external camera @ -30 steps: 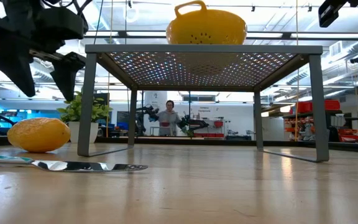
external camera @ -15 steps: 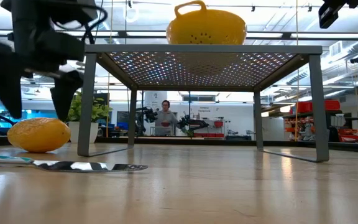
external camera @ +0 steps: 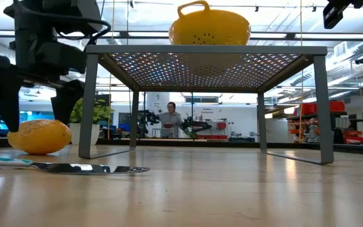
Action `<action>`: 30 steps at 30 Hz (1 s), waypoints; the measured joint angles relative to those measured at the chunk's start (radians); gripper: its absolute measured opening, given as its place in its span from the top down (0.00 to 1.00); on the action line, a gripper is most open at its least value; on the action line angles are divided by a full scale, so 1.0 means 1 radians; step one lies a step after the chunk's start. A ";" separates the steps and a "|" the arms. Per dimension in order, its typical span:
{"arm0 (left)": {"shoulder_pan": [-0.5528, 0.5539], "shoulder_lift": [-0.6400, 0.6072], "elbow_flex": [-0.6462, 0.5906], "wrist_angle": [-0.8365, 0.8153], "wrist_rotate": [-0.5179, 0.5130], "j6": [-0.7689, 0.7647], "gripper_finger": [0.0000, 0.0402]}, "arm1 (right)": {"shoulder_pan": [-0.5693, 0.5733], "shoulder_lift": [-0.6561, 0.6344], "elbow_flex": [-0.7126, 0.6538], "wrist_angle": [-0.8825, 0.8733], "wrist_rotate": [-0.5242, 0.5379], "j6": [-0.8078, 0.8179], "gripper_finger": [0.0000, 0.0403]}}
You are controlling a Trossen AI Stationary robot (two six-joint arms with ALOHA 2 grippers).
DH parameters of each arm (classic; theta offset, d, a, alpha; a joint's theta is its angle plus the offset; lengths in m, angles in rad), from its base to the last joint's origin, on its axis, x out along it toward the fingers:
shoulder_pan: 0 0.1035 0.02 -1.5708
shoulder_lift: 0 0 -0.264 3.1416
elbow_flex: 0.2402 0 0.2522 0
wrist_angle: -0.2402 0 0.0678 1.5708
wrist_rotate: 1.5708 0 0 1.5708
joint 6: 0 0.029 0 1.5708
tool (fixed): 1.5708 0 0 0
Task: Pick & Place Fruit
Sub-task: Put the mango into the strainer bowl on the shelf
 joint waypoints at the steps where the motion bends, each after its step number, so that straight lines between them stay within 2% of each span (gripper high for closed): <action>1: 0.000 0.000 -0.012 0.011 0.004 -0.001 0.08 | 0.000 0.000 0.000 0.000 0.000 0.000 0.96; 30: 0.000 0.000 -0.034 0.027 -0.010 0.032 0.08 | 0.000 0.000 0.000 0.000 0.025 0.000 0.96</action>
